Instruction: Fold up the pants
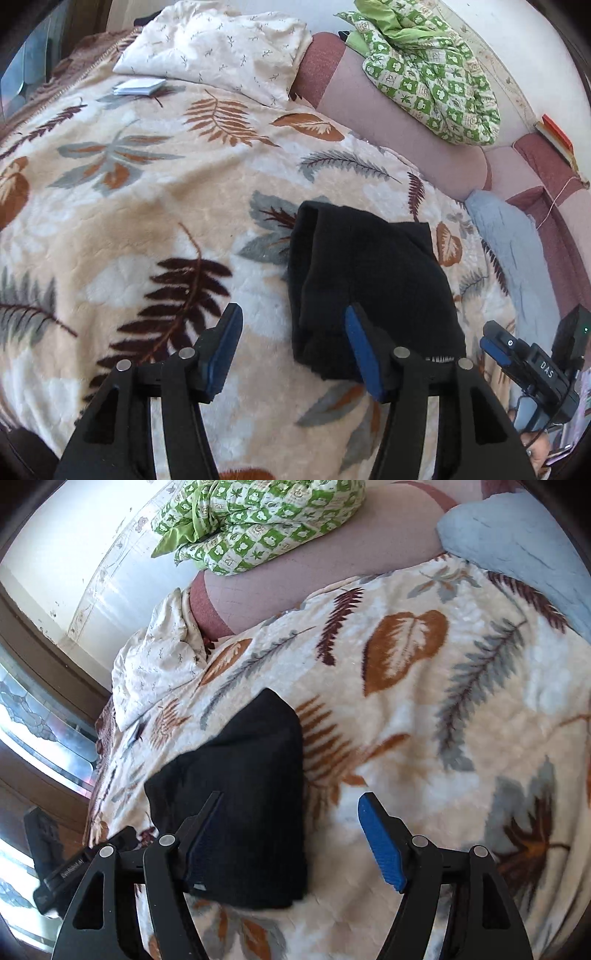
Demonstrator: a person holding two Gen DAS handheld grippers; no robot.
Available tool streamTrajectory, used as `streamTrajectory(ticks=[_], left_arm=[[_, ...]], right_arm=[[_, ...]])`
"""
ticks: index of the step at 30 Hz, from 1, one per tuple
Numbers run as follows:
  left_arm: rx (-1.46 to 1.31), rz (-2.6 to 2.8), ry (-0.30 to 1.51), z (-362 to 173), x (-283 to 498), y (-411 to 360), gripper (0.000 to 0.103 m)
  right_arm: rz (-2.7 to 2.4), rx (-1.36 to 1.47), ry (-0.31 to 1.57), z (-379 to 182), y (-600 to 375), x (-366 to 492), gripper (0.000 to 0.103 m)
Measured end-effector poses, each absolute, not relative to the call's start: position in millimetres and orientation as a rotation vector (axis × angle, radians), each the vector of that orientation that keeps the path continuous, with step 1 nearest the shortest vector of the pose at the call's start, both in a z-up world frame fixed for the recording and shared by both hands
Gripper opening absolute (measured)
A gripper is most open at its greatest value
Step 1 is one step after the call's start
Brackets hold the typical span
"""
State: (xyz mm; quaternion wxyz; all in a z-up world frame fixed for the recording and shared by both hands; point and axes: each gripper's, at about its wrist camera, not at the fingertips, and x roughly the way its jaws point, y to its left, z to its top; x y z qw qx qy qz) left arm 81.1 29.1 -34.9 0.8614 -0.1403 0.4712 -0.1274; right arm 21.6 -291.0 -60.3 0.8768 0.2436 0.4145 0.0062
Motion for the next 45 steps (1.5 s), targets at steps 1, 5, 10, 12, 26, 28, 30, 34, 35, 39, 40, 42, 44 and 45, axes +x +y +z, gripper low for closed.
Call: streamTrajectory(ticks=[1,5,10,12,26,28,30,34,35,39,40,42,44,45], left_arm=[[-0.268,-0.254,0.978,-32,71,26,0.057],[-0.176,-0.202,0.952,-30,27,15,0.057],[-0.094,-0.182,0.951,-31,-11,5,0.057],[-0.077,-0.168,0.934,-27,-23,4,0.057],[0.012,-0.073,0.703,37,-74,-3,0.072],[0.017,-0.084,0.710,37,-71,-7,0.073],[0.027,-0.091,0.724,33,-67,-9,0.073],[0.028,-0.096,0.786,16,-50,-10,0.073],[0.023,-0.095,0.805,11,-45,-9,0.073],[0.023,-0.100,0.864,-7,-25,-11,0.073],[0.023,-0.102,0.876,-12,-20,-11,0.073],[0.009,-0.122,0.903,-19,-8,-9,0.073],[-0.039,-0.164,0.927,-23,6,-4,0.073],[-0.080,-0.196,0.943,-25,15,0,0.073]], right_arm=[[0.000,0.494,0.866,-62,-288,9,0.078],[-0.010,0.450,0.862,-68,-267,-31,0.078],[0.017,0.300,0.826,-61,-229,-52,0.078],[0.027,0.269,0.804,-55,-220,-61,0.079],[-0.145,0.121,0.494,3,-217,-119,0.103],[-0.110,0.159,0.551,-2,-221,-111,0.103],[-0.107,0.172,0.598,-10,-224,-104,0.103],[-0.117,0.153,0.636,-23,-225,-92,0.103],[-0.114,0.151,0.653,-27,-224,-87,0.103],[-0.095,0.168,0.725,-46,-229,-69,0.103],[-0.081,0.177,0.741,-50,-230,-64,0.103],[-0.059,0.190,0.771,-56,-232,-53,0.103],[-0.017,0.208,0.794,-58,-235,-41,0.103],[0.014,0.228,0.804,-57,-239,-32,0.103]])
